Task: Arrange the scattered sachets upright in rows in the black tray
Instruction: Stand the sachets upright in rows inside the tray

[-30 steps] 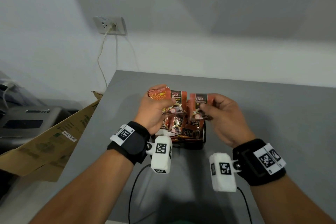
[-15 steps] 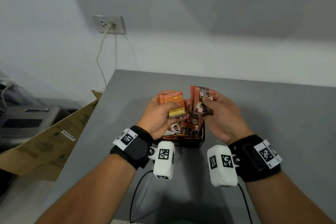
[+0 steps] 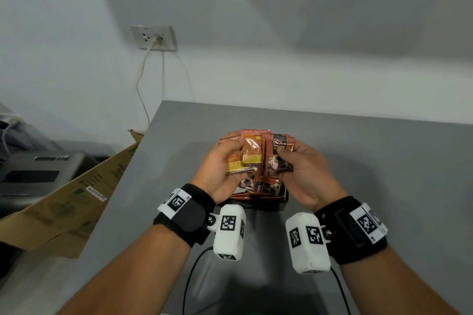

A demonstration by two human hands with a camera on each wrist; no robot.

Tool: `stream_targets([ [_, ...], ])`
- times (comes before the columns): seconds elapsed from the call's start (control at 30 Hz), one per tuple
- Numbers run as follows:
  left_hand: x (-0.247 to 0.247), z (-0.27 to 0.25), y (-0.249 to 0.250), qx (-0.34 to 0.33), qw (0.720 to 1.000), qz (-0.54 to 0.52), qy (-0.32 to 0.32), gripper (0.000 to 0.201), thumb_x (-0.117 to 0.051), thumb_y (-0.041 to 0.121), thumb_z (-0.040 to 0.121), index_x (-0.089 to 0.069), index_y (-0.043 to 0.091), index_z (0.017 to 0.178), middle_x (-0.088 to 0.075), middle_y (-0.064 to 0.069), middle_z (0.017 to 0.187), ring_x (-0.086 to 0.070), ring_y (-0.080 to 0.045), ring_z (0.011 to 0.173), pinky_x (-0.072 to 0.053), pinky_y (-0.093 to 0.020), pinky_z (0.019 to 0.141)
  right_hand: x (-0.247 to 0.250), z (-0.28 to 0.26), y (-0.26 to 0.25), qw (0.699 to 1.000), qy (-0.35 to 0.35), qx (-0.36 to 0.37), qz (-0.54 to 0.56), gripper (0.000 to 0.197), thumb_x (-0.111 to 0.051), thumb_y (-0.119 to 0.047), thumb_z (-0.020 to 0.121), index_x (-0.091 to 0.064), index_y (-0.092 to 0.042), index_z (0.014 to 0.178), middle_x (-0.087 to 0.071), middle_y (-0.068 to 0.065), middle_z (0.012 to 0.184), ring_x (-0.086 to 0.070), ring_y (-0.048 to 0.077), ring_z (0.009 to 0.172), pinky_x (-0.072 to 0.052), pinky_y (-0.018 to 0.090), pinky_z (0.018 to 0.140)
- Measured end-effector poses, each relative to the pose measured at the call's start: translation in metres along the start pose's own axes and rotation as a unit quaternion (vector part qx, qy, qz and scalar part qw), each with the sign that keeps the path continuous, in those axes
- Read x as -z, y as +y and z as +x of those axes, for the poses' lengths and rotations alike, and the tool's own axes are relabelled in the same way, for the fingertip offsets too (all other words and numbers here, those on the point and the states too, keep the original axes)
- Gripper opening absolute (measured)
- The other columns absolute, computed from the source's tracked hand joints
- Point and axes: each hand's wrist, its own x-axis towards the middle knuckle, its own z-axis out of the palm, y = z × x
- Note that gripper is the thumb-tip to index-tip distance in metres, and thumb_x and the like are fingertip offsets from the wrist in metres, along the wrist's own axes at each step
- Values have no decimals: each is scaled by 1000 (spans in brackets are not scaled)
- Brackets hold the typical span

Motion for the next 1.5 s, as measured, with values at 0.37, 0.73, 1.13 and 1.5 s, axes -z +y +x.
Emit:
stream_targets([
  [0.37, -12, 1, -9, -8, 1000, -1, 7, 60, -65, -4, 76, -51, -5, 134, -64, -28, 110, -68, -35, 90, -59, -46, 78, -10, 4, 3, 989, 40, 38, -139, 23, -46, -4, 103, -69, -9, 106, -74, 9, 86, -66, 21, 72, -57, 29, 61],
  [0.73, 2, 8, -9, -54, 981, 126, 136, 42, -71, -15, 80, -57, 3, 115, -70, -17, 94, -71, -24, 74, -59, -32, 65, 11, -2, -24, 997, 47, 49, -21, 21, -48, -4, 102, -68, -10, 101, -74, 5, 82, -63, 15, 70, -49, 29, 66],
  [1.13, 1, 5, 0, 13, 999, -1, 52, 38, -35, -7, 86, -51, 5, 119, -69, -20, 88, -69, -30, 77, -58, -36, 60, 7, 7, -13, 997, 70, 27, 3, 19, -47, -5, 103, -65, -9, 102, -69, 8, 81, -59, 18, 69, -49, 28, 61],
  [1.5, -9, 2, -3, 2, 999, 42, 21, 28, -62, 8, 89, -60, 6, 117, -70, -14, 104, -68, -27, 92, -55, -42, 76, 1, -1, 3, 999, -12, -31, 13, 27, -48, -3, 102, -63, 6, 122, -70, 26, 113, -68, 33, 92, -56, 41, 75],
])
